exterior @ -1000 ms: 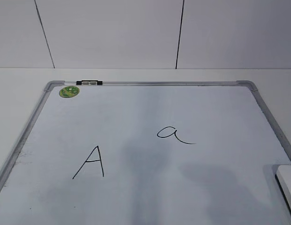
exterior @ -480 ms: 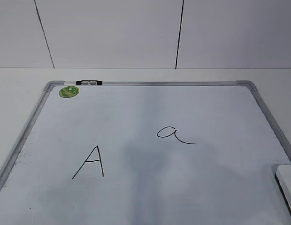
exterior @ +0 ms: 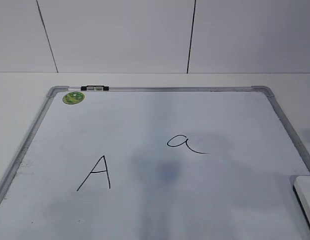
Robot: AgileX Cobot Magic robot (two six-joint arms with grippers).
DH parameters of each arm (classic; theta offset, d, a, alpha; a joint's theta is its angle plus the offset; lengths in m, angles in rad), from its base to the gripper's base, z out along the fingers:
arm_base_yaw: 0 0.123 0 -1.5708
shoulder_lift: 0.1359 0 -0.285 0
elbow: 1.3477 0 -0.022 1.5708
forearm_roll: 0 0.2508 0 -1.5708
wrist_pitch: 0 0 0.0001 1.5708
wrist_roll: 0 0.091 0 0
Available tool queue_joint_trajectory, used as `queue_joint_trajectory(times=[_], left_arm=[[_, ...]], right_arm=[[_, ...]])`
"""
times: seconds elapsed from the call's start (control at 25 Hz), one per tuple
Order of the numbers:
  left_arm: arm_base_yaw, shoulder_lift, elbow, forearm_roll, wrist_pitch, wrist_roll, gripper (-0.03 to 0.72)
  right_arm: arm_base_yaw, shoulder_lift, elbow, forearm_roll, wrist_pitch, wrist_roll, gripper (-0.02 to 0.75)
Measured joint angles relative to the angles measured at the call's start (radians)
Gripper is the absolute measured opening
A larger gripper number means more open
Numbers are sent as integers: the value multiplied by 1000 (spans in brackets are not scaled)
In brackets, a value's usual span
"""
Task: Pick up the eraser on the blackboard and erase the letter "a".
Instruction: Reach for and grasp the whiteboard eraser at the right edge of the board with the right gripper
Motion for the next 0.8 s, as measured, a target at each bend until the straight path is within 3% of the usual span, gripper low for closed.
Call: queue_joint_trajectory(times=[0.8], left_arm=[[0,0,0,0,0,0,235]], right_arm=[[8,390,-4,184,-48,-39,585]])
